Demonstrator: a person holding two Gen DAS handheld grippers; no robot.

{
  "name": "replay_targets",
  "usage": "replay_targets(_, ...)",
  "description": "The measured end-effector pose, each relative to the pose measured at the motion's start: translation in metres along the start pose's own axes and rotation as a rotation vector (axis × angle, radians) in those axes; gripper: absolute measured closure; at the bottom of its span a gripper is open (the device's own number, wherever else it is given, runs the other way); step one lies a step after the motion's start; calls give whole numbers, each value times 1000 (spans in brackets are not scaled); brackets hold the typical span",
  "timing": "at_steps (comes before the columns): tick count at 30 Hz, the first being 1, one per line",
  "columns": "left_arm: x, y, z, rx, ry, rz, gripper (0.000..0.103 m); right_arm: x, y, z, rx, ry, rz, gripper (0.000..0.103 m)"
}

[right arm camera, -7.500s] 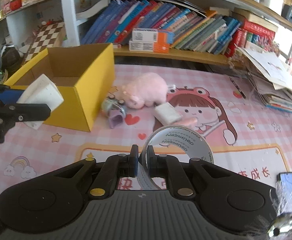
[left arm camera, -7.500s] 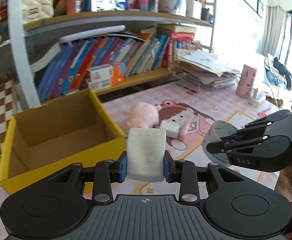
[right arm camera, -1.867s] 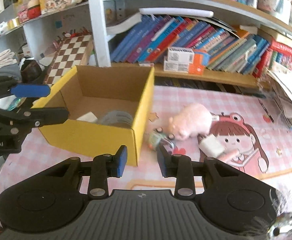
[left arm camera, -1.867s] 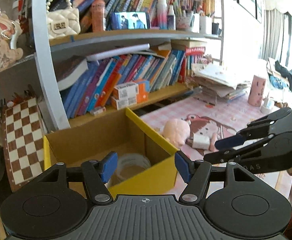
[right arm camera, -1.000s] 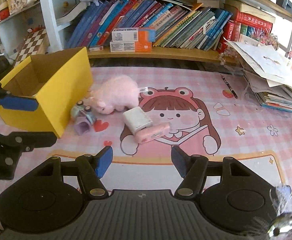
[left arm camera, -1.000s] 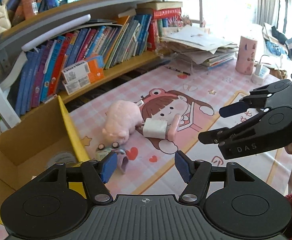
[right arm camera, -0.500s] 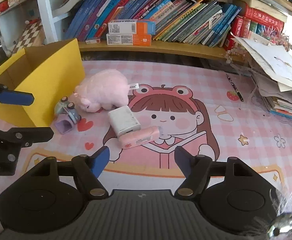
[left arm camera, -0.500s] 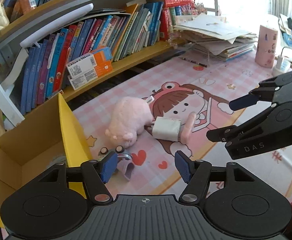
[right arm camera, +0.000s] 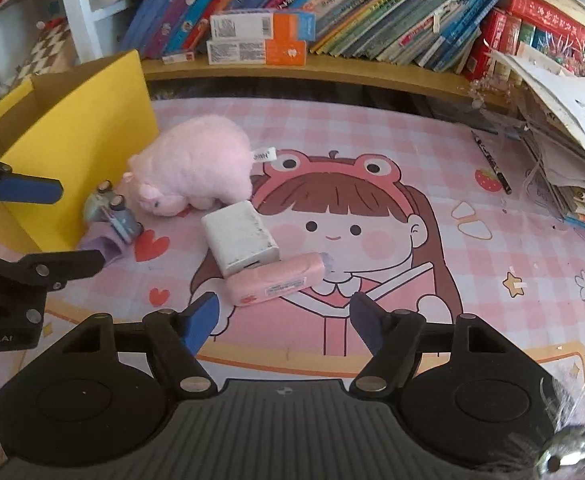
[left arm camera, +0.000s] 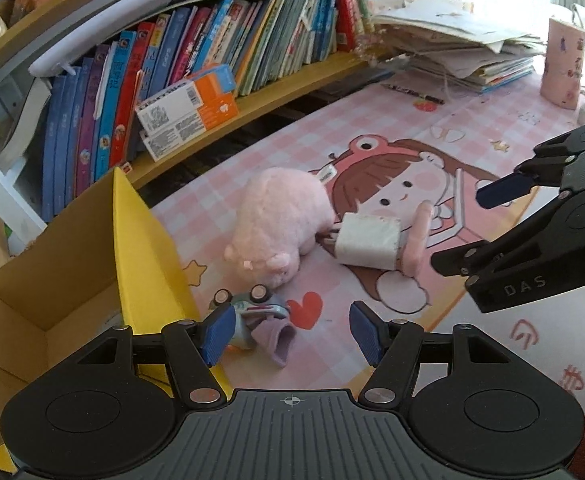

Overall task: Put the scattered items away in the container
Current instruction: 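Grasp the grey toy car with left tool while right tool approaches the pink tube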

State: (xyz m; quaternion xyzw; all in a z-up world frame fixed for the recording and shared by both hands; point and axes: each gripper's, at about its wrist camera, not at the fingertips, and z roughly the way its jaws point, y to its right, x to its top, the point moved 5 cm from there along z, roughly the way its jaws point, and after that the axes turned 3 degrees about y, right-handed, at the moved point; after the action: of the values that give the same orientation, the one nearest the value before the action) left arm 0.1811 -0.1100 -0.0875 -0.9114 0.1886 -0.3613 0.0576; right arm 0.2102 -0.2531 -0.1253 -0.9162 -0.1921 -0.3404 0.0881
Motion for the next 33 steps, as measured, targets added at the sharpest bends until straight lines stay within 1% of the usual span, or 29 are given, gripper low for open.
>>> replay_targets(4,-1,-3,6,30,1,9,39,3,0,6,-9,-2,-30,32)
replay_targets(6,-1,-3,8,42,4,31,39,4,1,9,-9,-4,-40,32)
replay_targets(8,-1,0,11,61,5,76,41,4,2,13,-8,-9,-45,32)
replay_targets(9,-1,1,12,65,7,99,46,5,2,16,-8,-12,-47,32)
replay_targets(12,-3,7,17,66,-4,150,57,6,1,20,-3,-14,-49,32)
replay_targets(15,-7,9,24,57,-34,159,61,7,0,24,4,-18,-54,32)
replay_targets(20,-12,10,35,56,-79,167,64,6,-2,31,26,-24,-59,32)
replay_targets(26,-13,12,37,76,-71,190,65,6,-3,38,41,-37,-71,32)
replay_targets(28,-14,12,37,79,-68,197,67,6,-4,42,45,-43,-73,32)
replay_targets(30,-12,13,34,73,-56,199,78,6,-4,45,45,-47,-78,32)
replay_targets(32,-10,16,30,46,-42,192,82,6,-4,46,38,-46,-81,33)
replay_targets(33,-9,18,28,30,-37,191,88,5,-4,46,36,-46,-81,34)
